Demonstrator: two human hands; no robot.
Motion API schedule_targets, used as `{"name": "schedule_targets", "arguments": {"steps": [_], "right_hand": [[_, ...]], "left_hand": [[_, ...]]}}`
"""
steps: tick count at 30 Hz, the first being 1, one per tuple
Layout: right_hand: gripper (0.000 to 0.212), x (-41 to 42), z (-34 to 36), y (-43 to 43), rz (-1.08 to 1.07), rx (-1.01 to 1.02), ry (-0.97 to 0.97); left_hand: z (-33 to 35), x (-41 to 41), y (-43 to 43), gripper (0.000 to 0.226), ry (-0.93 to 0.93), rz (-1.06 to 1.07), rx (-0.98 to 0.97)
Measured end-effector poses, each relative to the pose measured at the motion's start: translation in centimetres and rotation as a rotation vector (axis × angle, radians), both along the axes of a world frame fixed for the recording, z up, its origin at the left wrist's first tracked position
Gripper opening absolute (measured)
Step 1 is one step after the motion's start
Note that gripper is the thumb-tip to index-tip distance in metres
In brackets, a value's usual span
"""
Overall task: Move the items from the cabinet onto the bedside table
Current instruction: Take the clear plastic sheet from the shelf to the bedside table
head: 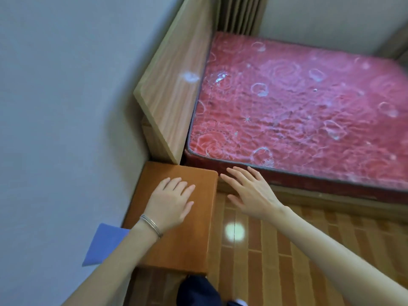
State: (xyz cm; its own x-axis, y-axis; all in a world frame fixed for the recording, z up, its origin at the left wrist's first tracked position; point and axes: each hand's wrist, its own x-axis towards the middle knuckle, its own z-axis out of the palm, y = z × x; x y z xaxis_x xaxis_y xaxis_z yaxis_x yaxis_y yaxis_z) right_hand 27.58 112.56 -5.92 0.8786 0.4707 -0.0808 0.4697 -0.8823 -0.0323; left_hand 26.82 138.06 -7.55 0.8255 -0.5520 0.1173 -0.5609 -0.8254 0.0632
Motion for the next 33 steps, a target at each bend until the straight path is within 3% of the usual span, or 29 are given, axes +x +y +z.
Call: {"name": "schedule_targets", "arguments": {"steps": [9,13,17,20,25,33], "right_hand": [[0.055,-13.1,4.5,-15.5,-0.483,0.025,-0.063],[0.053,-23.1,5.6,-22.3,-0.752,0.017,-0.077],[0.053,-33.3,6.7,-27.9,-0.954,0.001,-0.09],[0.056,-41.4,7.5,-31.8,-1.089,0.003,-0.087],[0.056,-53.0,8.2,-35.7,-1.245,-0.021,-0.036],[0.051,-65.7,9.0,-39.2,-1.452,-0.02,0.002]], "left_hand": [[4.7,-1.8,-19.8,0.049,0.03,-0.294,-0.022],[6.2,-7.7,-29.6,0.039,-0.026,-0.509,-0.063],[7.0,-15.0,-38.1,0.052,-0.086,-0.746,-0.064],[7.8,-21.5,-43.8,0.049,-0.132,-0.896,-0.084],[7.5,-31.3,-51.0,0.055,-0.089,-1.088,-0.096],[8.8,-40.3,-60.4,0.044,-0.102,-1.301,-0.143]]}}
